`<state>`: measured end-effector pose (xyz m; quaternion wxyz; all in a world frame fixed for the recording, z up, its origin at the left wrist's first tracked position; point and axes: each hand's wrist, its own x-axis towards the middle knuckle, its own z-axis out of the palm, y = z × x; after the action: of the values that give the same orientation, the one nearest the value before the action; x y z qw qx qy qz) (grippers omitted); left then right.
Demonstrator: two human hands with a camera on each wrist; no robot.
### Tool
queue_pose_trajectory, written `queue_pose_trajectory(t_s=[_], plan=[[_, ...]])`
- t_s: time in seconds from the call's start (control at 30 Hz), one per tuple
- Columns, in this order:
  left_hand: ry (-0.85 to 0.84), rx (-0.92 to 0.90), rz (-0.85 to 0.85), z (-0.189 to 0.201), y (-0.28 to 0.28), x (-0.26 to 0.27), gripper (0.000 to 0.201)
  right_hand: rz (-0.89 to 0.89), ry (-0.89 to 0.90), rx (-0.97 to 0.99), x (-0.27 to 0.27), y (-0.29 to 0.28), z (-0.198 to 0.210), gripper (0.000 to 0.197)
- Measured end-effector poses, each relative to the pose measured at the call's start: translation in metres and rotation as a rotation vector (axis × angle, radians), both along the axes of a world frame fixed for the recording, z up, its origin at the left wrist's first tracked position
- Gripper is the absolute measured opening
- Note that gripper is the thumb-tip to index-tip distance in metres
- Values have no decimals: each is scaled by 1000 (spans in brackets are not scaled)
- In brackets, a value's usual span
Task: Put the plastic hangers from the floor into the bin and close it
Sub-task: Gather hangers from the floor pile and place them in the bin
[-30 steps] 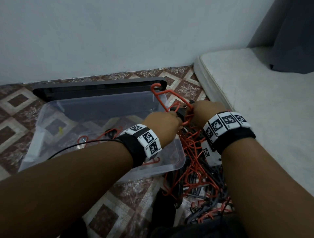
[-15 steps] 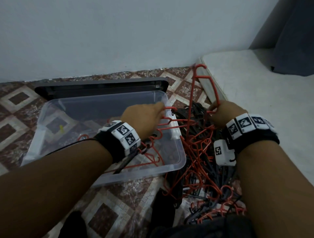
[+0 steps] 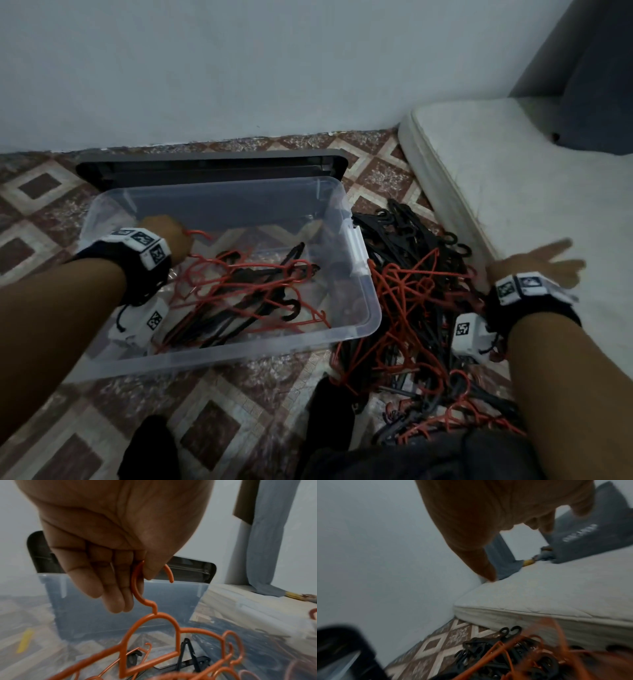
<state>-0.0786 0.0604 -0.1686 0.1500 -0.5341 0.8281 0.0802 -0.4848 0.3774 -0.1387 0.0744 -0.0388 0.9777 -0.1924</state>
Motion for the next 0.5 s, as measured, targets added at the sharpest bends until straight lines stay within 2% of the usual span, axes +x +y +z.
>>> queue_pose_trajectory(t_s=[0.03, 0.1, 0.17, 0.2, 0.23, 0.3, 0.37, 0.43, 0.47, 0.5], plan=[[0, -2, 15, -2, -2, 5, 31, 84, 121, 26, 2, -6, -1, 103], [23, 1, 40, -6, -4, 12, 30, 457, 168, 85, 7, -28, -10, 101], [34, -7, 57, -11, -3, 14, 30, 787, -68, 257, 20, -49, -28, 106], [33, -11, 63, -14, -3, 14, 30, 877, -208, 372, 30, -55, -41, 113], [39, -11, 68, -17, -1, 16, 30, 933, -293, 454, 41, -58, -54, 120], [70, 11, 84, -21, 1, 16, 30, 943, -296, 568, 51, -60, -81, 122], [121, 55, 107, -25, 1, 17, 30, 922, -284, 547, 56, -59, -102, 99], [173, 75, 131, -28, 2, 17, 32, 848, -272, 404, 52, -56, -113, 54], [195, 68, 141, -28, 3, 16, 32, 821, -240, 365, 48, -55, -115, 38], [215, 56, 143, -28, 3, 16, 32, 782, -205, 339, 41, -52, -116, 31]])
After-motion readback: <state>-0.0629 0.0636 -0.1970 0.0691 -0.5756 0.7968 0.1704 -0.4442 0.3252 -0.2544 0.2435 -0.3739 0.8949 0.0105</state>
